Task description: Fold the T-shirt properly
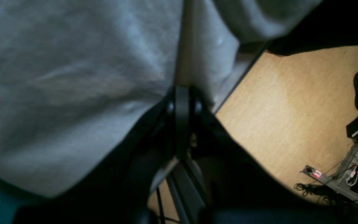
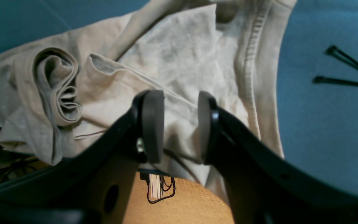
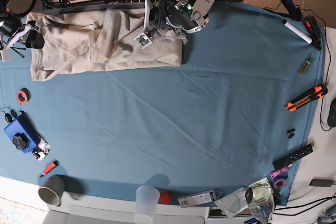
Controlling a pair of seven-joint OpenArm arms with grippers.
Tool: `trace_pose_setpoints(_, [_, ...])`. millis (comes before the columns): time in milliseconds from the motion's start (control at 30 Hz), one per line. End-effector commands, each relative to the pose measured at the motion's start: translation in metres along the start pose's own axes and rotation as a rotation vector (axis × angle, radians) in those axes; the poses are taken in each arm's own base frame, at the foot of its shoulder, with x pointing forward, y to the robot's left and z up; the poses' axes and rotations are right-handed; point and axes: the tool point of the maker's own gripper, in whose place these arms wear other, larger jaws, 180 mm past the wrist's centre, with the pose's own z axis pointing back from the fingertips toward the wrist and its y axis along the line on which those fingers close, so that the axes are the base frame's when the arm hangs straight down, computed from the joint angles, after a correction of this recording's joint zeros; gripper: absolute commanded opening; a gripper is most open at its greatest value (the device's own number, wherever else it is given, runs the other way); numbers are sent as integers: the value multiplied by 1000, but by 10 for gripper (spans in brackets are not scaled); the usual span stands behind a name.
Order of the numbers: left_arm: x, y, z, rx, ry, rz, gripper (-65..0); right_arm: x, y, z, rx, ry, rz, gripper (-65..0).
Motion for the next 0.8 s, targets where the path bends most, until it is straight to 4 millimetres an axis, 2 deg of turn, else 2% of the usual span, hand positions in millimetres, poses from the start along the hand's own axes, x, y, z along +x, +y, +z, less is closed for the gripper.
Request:
trace_pose_setpoints(0, [-21, -21, -11, -35, 67, 8, -650, 15, -2, 7, -10, -36, 35, -460])
trace_pose_setpoints(133, [11, -10, 2, 4, -49, -21, -650, 15, -2, 7, -10, -36, 35, -460])
trace_pose_setpoints(300, [70, 7, 42, 83, -278, -61, -650, 15, -2, 7, -8, -36, 45, -460])
trace_pose_setpoints(400, [91, 13, 60, 130, -378, -62, -650, 15, -1, 7, -3, -36, 69, -460])
trace_pose_setpoints(500, [92, 27, 68, 218, -379, -88, -650, 16, -1, 8, -5, -36, 75, -460])
trace_pose_setpoints(633, [89, 66, 80, 431, -349, -76, -650, 21, -1, 7, -4, -49, 78, -460])
trace_pose_setpoints(767, [77, 103, 93, 533, -327, -47, -650, 35, 1, 6, 0, -89, 86, -460])
